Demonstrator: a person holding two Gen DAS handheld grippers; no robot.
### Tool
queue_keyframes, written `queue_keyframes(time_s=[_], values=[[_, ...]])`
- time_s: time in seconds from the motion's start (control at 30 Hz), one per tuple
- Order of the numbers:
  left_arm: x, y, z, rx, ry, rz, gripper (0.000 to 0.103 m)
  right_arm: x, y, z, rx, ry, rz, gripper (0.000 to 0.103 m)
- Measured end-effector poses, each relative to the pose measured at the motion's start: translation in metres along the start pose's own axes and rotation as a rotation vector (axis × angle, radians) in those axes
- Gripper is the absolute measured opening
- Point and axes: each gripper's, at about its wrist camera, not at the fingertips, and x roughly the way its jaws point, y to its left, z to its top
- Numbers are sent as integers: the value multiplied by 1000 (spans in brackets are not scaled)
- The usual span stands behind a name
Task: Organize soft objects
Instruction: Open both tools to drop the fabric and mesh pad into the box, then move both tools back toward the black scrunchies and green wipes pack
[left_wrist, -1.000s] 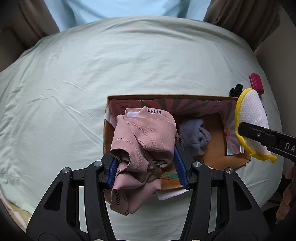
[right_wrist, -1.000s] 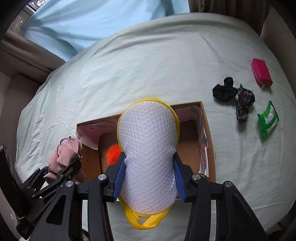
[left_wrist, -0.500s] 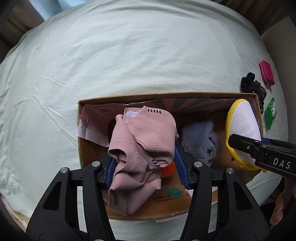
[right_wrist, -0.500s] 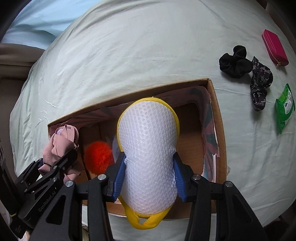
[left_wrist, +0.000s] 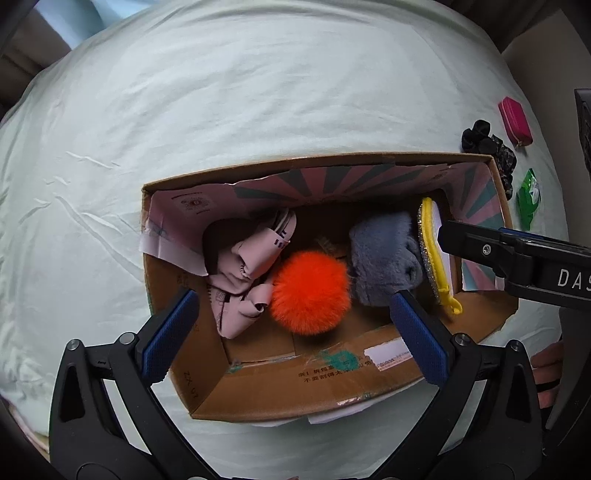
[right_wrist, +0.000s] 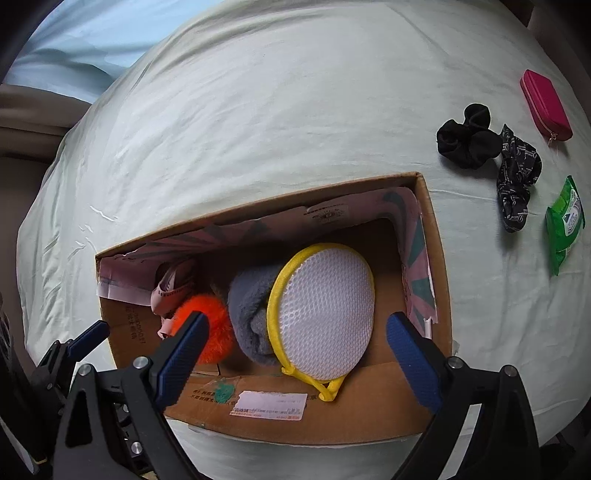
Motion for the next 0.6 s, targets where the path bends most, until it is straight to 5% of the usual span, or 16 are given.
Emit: queue_keyframes(time_s=[0.6], values=[[-91, 8, -33, -40, -173, 17, 103, -83, 30, -37, -125, -189, -4, 95]])
